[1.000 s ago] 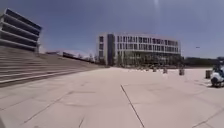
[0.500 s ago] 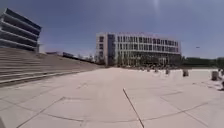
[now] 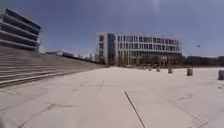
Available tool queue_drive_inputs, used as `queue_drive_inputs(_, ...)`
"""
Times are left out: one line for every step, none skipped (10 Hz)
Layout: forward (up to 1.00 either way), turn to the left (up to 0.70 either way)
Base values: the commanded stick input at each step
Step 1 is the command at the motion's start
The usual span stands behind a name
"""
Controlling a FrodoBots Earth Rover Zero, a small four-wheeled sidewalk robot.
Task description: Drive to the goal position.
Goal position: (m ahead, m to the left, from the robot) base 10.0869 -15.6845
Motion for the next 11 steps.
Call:
queue_drive_inputs(0.72, -0.03)
queue_drive_inputs(0.72, -0.03)
queue_drive_inputs(0.72, -0.03)
queue_drive_inputs(0.72, -0.03)
queue_drive_inputs(0.72, -0.03)
queue_drive_inputs(0.72, -0.03)
queue_drive_inputs(0.72, -0.03)
queue_drive_inputs(0.72, -0.03)
queue_drive_inputs(0.72, -0.03)
queue_drive_inputs(0.72, -0.03)
queue_drive_inputs(0.72, -0.03)
